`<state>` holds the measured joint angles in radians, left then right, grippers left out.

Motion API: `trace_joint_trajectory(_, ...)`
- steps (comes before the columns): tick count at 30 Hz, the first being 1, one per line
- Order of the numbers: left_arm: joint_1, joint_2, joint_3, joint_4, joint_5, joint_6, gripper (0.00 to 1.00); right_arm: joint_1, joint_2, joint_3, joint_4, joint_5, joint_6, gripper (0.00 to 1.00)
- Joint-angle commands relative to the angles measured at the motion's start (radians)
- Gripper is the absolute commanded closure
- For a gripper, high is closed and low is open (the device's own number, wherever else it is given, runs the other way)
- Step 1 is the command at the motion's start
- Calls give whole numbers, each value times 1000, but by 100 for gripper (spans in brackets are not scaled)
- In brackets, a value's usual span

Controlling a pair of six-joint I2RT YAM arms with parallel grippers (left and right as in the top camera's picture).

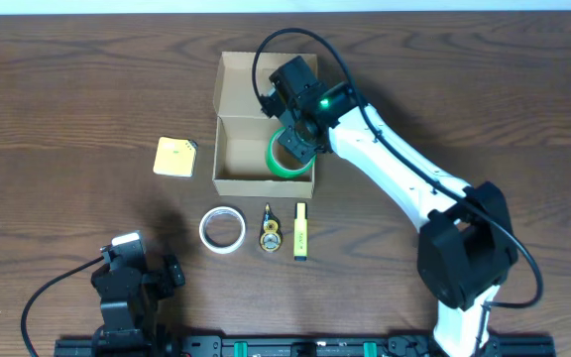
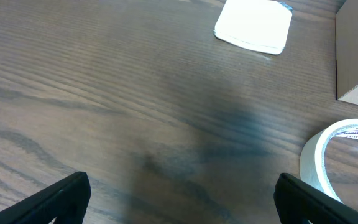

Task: Pack container
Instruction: 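Carry the green tape into the box and release it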

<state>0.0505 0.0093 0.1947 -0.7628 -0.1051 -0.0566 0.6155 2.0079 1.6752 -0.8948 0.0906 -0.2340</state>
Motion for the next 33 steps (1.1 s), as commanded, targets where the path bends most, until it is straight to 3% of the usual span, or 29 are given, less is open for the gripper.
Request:
trace_joint_trajectory(1,4,-5,-21,-19,-6,-15,5,16,24,21,16,6,-19,99)
trace_joint_trajectory(10,4,-5,-21,-19,-6,-15,5,30,69,21,61,6,-29,99)
trace_joint_trajectory(11,4,-5,-21,-19,-6,-15,5,33,70,21,63,7,-29,96)
trace_joint_trajectory(14,4,-5,-21,-19,-6,-15,5,34,70,21,72,7,-30,73)
trace_joint_trajectory(19,4,-5,-21,-19,-6,-15,5,34,70,21,97,7,-30,58)
trace_joint_trajectory(25,4,-5,-21,-19,-6,-15,5,40,63,29,144,6,-28,53)
trace_joint_trajectory(30,4,-5,-21,-19,-6,-15,5,66,31,135,128,7,36,50)
trace_joint_trajectory(32,4,-5,-21,-19,-6,-15,5,69,3,196,62,11,123,38)
trace_joint_trajectory(33,4,-5,-21,-19,-6,-15,5,68,-20,221,11,11,173,18)
